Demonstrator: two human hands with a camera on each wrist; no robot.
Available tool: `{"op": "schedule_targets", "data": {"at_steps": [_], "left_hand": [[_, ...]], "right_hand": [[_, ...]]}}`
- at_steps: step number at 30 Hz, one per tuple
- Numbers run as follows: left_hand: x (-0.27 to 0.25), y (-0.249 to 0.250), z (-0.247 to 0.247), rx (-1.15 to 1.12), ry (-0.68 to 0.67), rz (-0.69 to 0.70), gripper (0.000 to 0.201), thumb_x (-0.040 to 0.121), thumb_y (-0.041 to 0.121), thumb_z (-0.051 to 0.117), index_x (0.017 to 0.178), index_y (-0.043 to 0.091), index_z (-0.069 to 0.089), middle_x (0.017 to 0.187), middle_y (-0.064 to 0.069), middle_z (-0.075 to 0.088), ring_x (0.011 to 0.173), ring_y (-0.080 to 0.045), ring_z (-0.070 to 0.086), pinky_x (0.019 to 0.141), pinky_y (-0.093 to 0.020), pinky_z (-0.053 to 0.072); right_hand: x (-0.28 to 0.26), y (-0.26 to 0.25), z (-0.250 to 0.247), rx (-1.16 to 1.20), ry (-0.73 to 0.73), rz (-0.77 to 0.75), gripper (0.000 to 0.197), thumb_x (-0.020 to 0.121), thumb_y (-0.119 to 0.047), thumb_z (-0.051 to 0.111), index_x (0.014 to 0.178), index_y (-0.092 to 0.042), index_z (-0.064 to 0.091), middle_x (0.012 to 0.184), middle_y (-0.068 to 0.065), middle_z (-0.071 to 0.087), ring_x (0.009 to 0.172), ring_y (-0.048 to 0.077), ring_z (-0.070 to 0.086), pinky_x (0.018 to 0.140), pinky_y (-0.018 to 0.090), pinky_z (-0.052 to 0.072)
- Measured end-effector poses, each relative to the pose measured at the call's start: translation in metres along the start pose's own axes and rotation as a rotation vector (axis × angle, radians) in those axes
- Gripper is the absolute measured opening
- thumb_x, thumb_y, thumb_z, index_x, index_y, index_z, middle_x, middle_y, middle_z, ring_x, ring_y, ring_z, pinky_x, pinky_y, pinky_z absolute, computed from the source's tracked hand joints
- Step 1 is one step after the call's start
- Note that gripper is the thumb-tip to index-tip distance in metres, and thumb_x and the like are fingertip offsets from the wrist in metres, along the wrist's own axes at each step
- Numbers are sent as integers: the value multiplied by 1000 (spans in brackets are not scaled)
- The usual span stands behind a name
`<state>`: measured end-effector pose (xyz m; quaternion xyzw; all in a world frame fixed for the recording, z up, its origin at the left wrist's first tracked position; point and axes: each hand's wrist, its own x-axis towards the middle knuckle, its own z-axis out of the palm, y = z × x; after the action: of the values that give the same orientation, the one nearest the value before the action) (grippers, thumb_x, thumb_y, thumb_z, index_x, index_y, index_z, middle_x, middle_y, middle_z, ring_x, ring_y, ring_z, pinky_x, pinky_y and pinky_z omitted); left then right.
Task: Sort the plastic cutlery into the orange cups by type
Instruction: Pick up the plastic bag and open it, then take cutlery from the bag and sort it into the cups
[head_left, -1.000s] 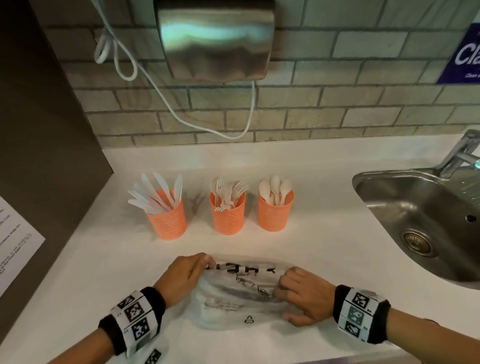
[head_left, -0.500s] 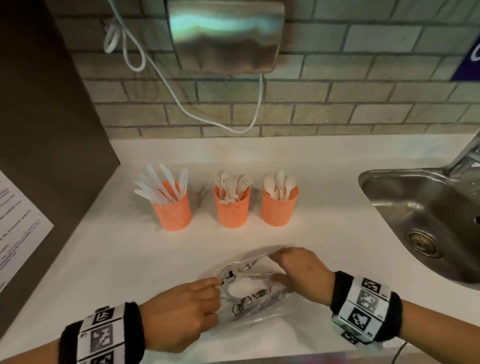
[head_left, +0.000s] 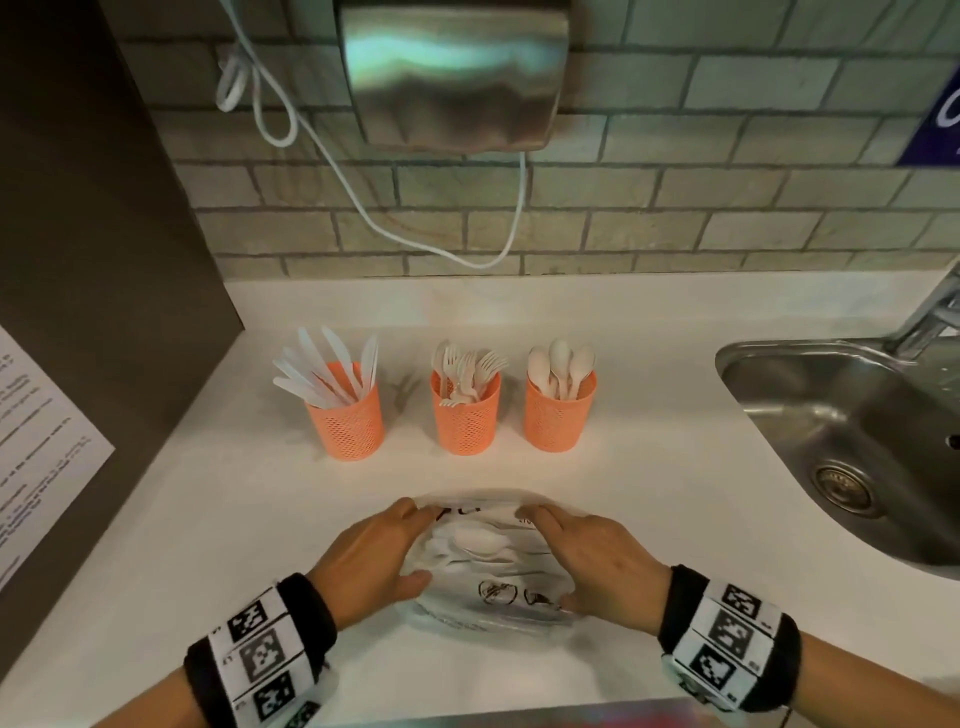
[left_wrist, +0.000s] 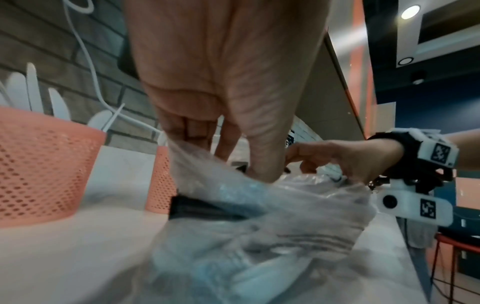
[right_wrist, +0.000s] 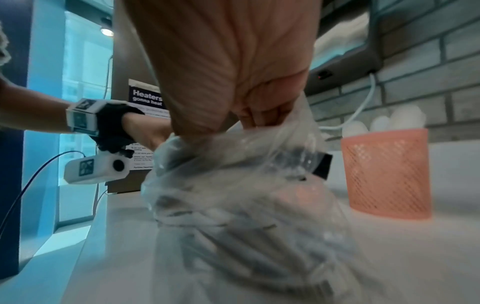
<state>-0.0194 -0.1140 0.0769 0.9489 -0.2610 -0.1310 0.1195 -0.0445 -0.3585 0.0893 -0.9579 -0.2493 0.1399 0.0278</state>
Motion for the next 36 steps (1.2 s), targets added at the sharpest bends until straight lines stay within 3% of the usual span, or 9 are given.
{"op": "schedule_targets", "data": {"at_steps": [3,7,10,21,24,26,28,31,36], "left_hand": [[-4,9,-3,25,17,-7,74,82,37,61,144,26,23,134,4,45,109,-17,54,87,-24,44],[0,20,-4,264,-37,-9,95,78,39,63,149,19,2,148,3,33,117,-19,50,92,-29,31],[7,25,5,301,-98,-14,107,74,39,67,148,19,-6,155,2,19,116,-20,51,85,-33,25],[15,26,-2,409,-56,-71,96,75,37,69,147,18,8,154,-4,19,134,-19,36,113,-53,-2],[16,23,-10,439,-22,-102,86,79,36,65,145,17,15,153,-3,19,135,-19,35,110,-62,-8],[13,17,-11,386,4,-101,72,81,36,62,140,19,25,149,-1,27,130,-19,40,113,-57,-2],[7,12,-10,274,35,-52,59,84,35,58,136,22,33,146,3,33,128,-16,42,114,-42,14],[-5,6,-13,30,134,10,42,88,28,55,128,25,44,138,12,41,107,-12,54,87,-20,35],[-11,-4,-17,-172,297,35,27,86,19,58,113,23,57,127,12,54,82,-2,55,78,-19,44]], "right_hand": [[-3,-2,0,5,-4,19,54,79,-20,62,128,-13,38,134,5,45,102,28,54,69,29,31],[10,-10,-6,-11,5,95,64,79,-22,66,133,-8,35,136,10,43,120,30,45,95,35,39],[25,-19,-3,-55,-72,108,52,84,-18,63,127,-2,38,127,16,49,115,31,49,88,39,44],[56,-22,24,-8,-202,218,79,86,-10,59,147,-17,9,145,16,32,131,34,37,106,45,34],[61,-34,30,-114,-58,257,69,83,-18,64,141,-6,29,131,20,48,111,32,57,87,42,50],[62,-43,35,-187,-76,327,61,53,-40,83,105,-11,70,84,15,70,63,20,67,47,27,50],[59,-49,35,-280,-60,316,50,45,-45,82,85,-15,75,67,9,69,49,12,63,35,20,39],[53,-47,25,-257,-159,130,37,86,-18,58,119,-1,53,115,16,56,102,28,58,65,36,47],[66,-34,12,21,58,-6,46,87,-17,54,132,-13,46,119,14,54,111,31,50,87,39,41]]}}
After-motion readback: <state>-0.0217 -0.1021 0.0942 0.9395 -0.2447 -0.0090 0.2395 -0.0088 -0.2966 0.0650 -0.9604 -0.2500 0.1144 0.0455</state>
